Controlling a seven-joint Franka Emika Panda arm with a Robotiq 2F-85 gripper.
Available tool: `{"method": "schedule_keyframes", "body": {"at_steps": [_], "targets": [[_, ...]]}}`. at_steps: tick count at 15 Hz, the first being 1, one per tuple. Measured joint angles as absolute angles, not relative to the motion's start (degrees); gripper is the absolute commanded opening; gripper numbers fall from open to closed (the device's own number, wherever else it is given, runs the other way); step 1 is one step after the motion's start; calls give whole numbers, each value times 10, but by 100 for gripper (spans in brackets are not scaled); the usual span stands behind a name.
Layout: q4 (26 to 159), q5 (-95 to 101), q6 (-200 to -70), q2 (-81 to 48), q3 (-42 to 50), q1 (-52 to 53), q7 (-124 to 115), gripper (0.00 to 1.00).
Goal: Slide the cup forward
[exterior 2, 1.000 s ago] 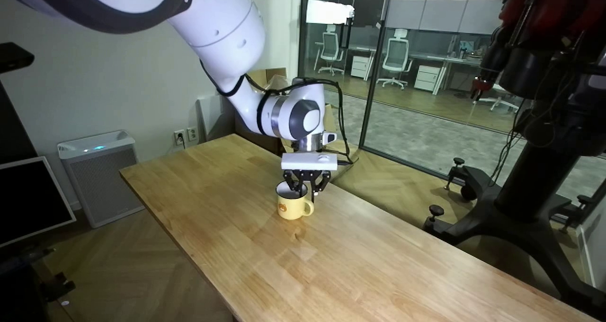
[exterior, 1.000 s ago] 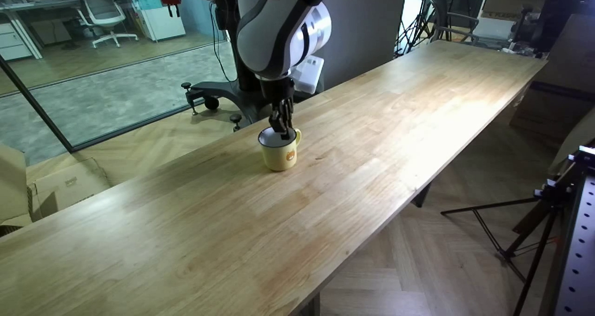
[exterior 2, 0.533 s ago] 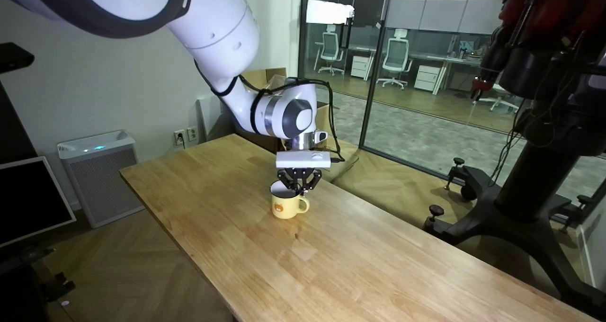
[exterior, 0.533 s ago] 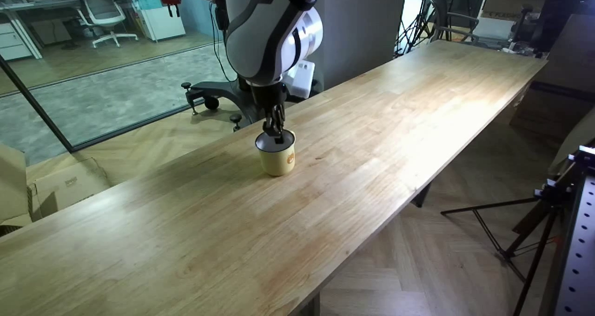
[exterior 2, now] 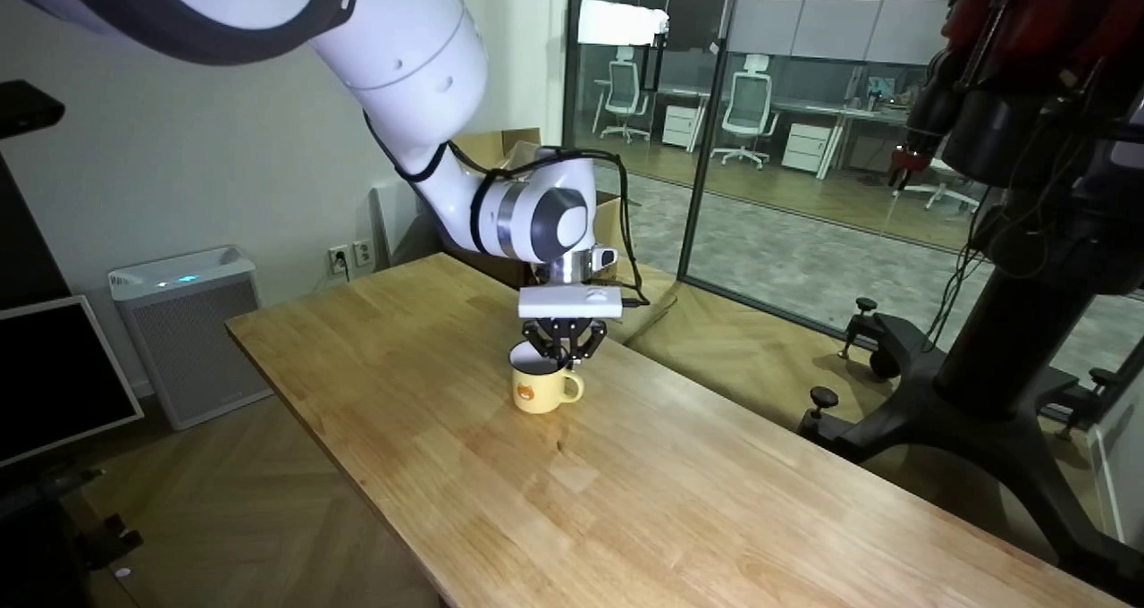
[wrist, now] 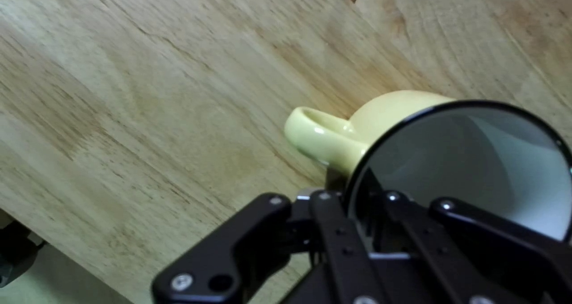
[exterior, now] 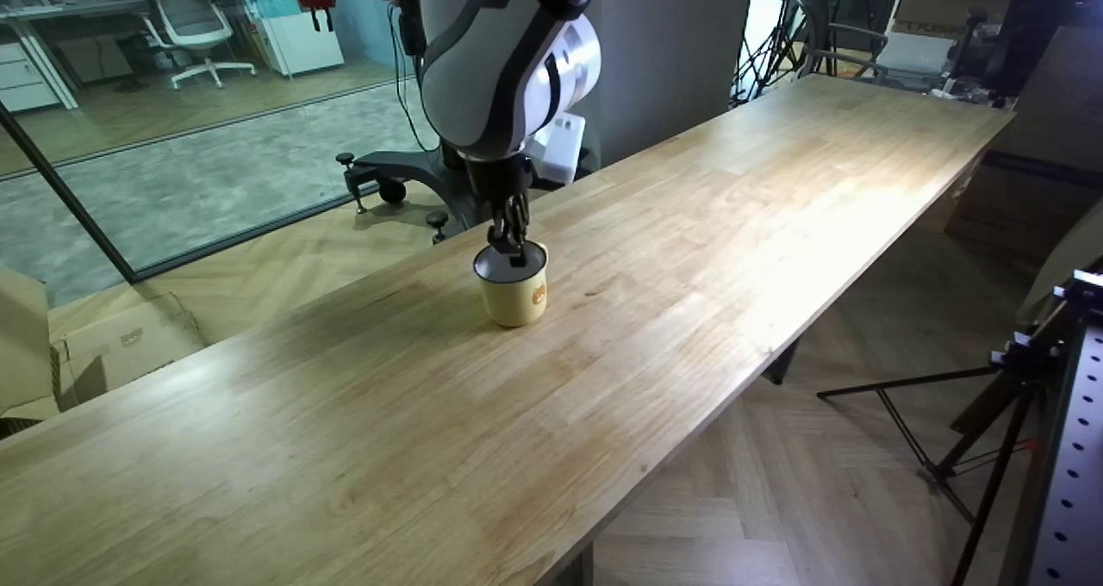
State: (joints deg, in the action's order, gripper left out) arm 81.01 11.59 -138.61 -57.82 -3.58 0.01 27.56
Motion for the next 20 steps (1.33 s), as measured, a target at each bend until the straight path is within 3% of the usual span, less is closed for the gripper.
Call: {"method": "schedule_keyframes", "body": {"at_steps": [12, 18, 19, 20], "targets": [[1116, 115, -1473, -419, 0, 42, 65, 3], [1299, 114, -1593, -339, 26, 65, -19, 3], [1321, 113, -1609, -330, 31, 68, -27, 36], [1341, 113, -1622, -323, 36, 70, -33, 37]]}}
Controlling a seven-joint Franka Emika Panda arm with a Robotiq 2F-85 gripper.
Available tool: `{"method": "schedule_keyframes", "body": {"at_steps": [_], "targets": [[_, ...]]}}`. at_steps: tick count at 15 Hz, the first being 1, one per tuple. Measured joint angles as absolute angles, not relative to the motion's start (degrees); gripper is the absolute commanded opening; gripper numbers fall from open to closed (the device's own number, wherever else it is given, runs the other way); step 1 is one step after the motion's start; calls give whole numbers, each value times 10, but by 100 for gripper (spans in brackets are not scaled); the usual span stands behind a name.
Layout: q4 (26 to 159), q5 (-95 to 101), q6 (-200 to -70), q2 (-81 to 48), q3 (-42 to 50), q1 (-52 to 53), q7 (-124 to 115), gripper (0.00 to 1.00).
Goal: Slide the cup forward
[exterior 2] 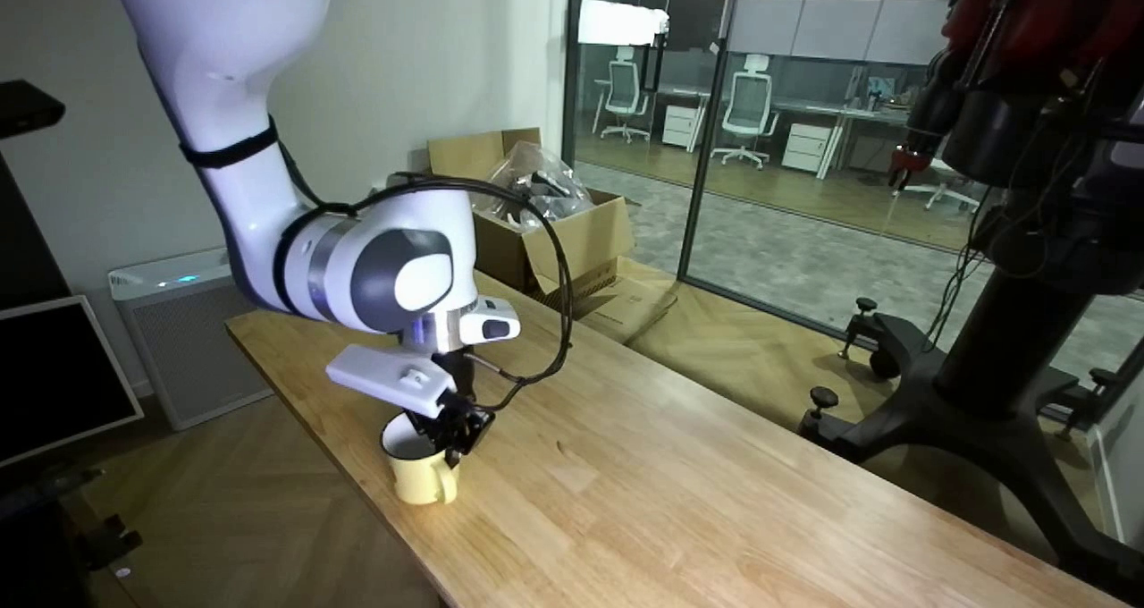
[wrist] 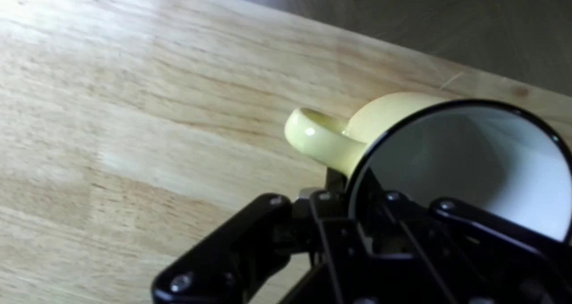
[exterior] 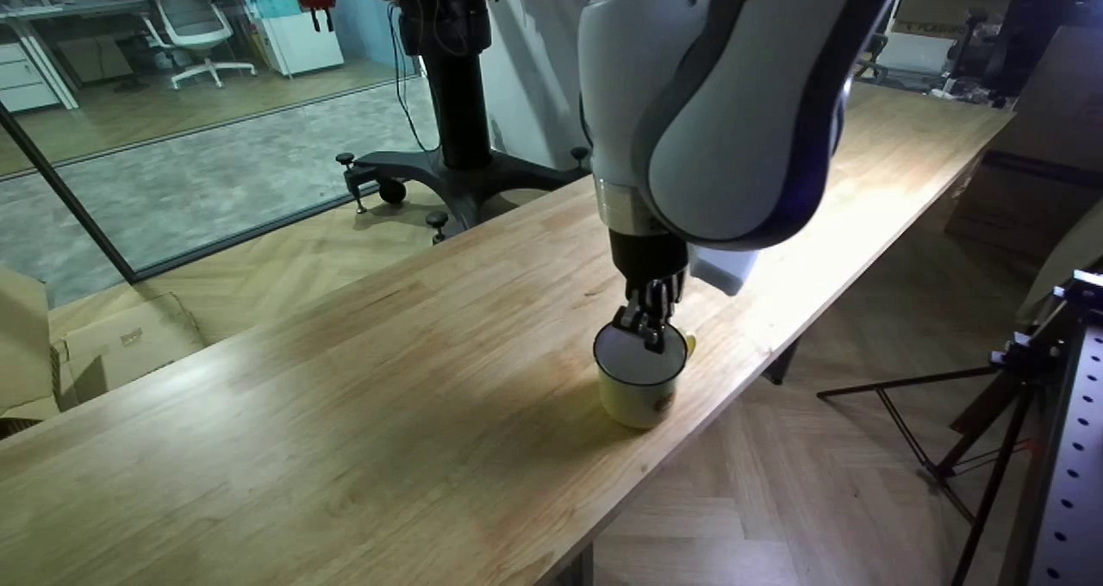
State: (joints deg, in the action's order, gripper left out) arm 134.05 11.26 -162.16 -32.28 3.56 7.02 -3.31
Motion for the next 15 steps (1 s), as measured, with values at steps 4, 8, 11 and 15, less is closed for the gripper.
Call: {"method": "schedule_keyframes", "body": {"at_steps": [4, 8, 11, 15], "targets": [[1391, 106, -1655, -297, 49, 72, -41, 62], [1414, 102, -1676, -276, 68, 78, -43, 89], [1424, 104, -1694, -261, 99, 100, -46, 100], [1435, 123, -1702, -229, 153, 157, -66, 100]]}}
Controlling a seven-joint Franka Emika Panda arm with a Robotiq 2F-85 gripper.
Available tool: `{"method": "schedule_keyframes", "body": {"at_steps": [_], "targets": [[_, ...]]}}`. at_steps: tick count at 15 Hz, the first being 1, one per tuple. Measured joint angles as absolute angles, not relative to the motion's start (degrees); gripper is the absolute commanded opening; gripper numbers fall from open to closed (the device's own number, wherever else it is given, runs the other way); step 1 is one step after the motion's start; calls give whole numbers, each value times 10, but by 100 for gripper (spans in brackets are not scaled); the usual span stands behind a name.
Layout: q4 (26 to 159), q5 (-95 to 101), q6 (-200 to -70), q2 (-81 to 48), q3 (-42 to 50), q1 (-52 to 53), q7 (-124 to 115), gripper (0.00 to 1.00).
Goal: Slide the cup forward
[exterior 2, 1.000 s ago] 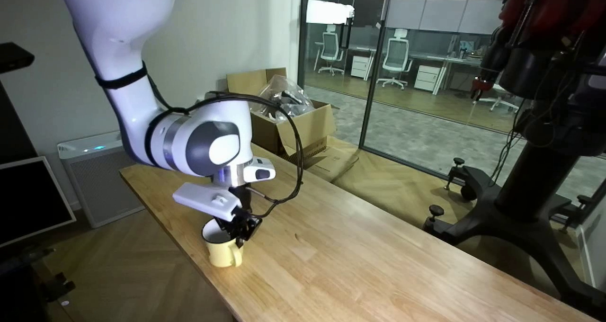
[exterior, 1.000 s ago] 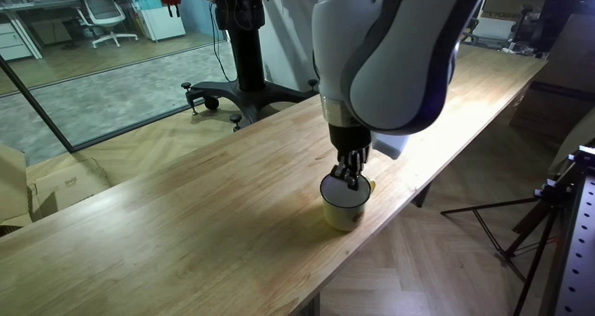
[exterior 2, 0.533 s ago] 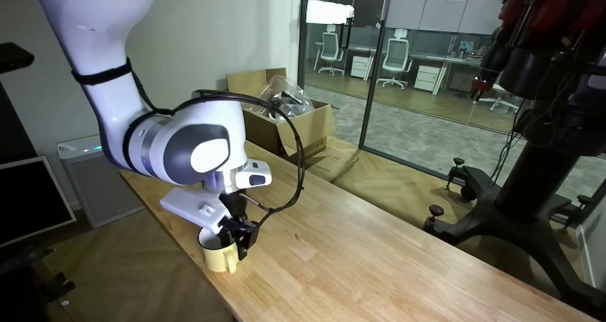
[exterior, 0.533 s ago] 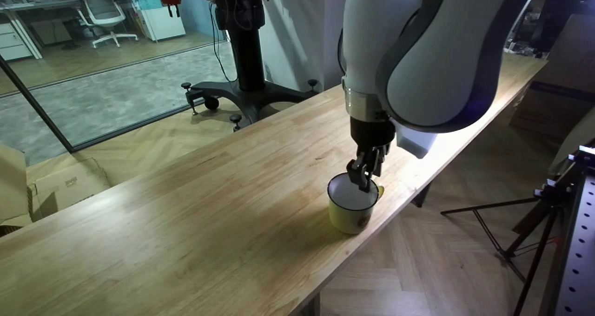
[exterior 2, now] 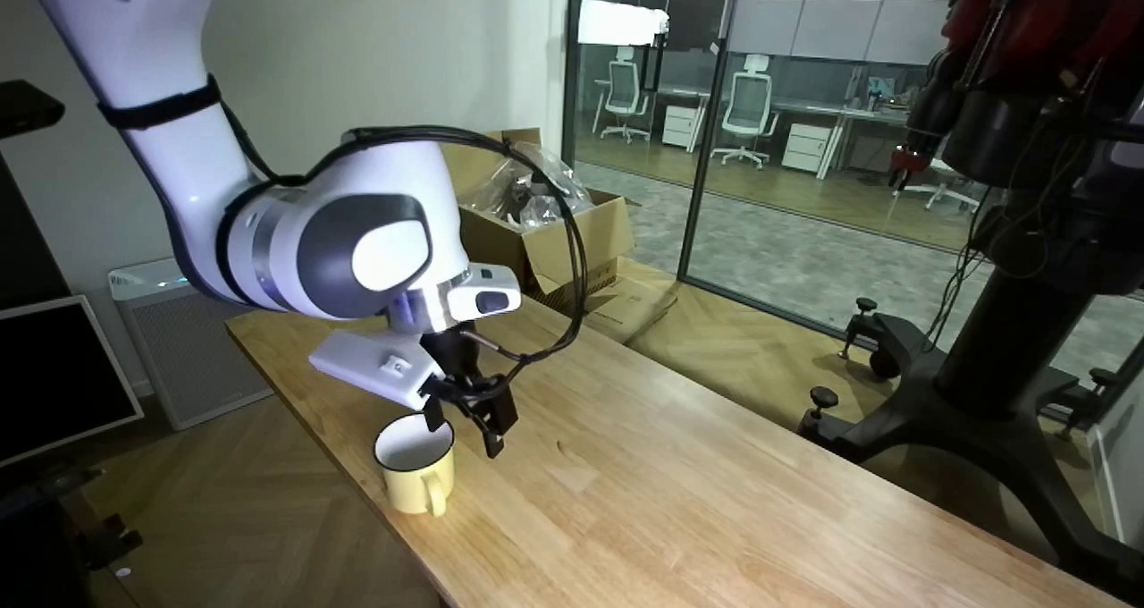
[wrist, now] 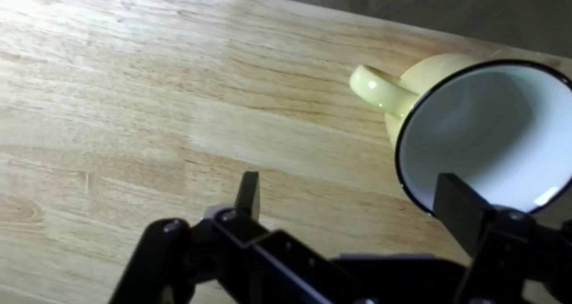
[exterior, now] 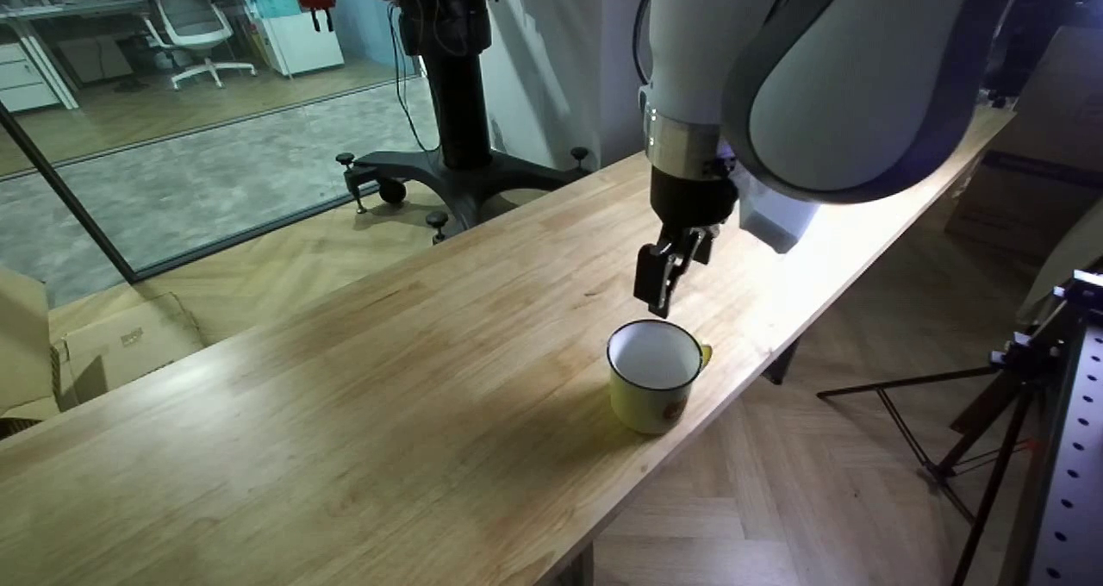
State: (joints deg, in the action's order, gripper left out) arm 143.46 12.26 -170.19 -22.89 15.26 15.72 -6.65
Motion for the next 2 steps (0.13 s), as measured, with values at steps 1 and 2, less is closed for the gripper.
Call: {"method": "schedule_keyframes", "body": {"at_steps": [1, 2], "targets": [[1438, 123, -1702, -219, 157, 165, -70, 100], [1441, 123, -1702, -212, 158, 170, -72, 100]]}}
